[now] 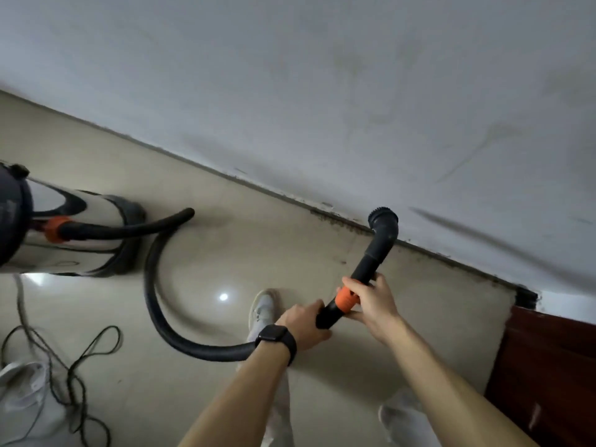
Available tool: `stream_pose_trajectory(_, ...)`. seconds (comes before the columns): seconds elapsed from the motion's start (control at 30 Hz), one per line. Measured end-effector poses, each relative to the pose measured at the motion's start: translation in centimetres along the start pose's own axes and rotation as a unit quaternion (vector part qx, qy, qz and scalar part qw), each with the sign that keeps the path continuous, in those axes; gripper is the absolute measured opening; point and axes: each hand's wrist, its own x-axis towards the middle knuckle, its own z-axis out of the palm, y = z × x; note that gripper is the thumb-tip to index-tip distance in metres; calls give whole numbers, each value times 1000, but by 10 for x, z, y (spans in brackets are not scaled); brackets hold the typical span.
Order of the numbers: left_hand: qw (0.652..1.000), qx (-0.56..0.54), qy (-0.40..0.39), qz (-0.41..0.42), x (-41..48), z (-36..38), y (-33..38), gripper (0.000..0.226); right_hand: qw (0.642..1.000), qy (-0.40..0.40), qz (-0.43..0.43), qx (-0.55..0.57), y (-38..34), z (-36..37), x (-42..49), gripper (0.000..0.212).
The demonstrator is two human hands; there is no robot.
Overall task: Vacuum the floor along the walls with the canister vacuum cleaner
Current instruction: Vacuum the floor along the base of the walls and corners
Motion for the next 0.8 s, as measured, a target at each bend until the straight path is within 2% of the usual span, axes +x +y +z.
stream_pose_trajectory(0.1,1000,7,-1,-27,31,48,2,43,999,-13,-2,-50,26,-30,39,55)
stream_pose_trajectory(0.2,999,19,-12,-41,61,92,-8,37,997,-13,9,-76,67,-54,73,49)
stream_pose_trajectory(0.4,993,72,-57,-72,110,165,-65,37,993,-4,113,-36,165,-77,124,45)
stream_pose_trajectory(0.6,987,113,-85,-79,179,192,-129,43,993,4,117,-19,227,-46,192,47)
stream_pose_trajectory(0.8,972,181,-131,-72,253,198,-167,55,993,29,117,1,264,-29,254,23)
